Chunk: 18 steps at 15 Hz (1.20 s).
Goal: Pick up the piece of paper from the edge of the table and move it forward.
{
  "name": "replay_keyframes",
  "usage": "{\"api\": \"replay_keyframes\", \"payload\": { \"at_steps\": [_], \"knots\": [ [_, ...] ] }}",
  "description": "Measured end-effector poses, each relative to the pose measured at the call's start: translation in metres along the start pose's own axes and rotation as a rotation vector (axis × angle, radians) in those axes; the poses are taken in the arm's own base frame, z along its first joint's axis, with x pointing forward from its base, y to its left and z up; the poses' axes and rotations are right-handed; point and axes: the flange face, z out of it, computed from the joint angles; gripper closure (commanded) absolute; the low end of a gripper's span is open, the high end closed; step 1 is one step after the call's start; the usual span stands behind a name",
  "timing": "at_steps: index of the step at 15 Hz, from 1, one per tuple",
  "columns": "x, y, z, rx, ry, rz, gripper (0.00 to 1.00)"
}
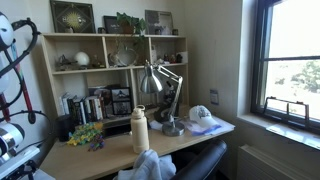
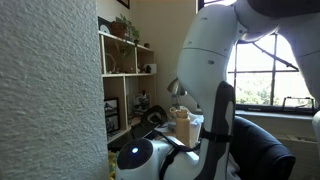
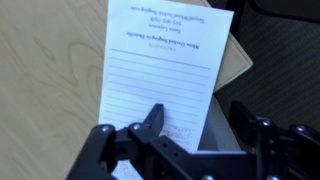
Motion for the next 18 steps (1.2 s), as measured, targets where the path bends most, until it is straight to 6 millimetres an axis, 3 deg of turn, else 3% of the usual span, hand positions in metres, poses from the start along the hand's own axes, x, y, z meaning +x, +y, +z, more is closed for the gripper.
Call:
{"api": "replay_keyframes", "payload": {
  "at_steps": [4,8,13,18],
  "knots": [
    [0.0038,0.0056,0.0006,-0.012,-0.006,0.008,0.88],
    [0.0048,0.0049,0.0017,-0.011,-0.008,0.016,1.0],
    [0.0062,0.0024,0.0018,-0.013,-0.007,0.052,0.93],
    [0.0042,0.0076,-0.0079,-0.023,0.019,0.115,0.94]
  ]
}}
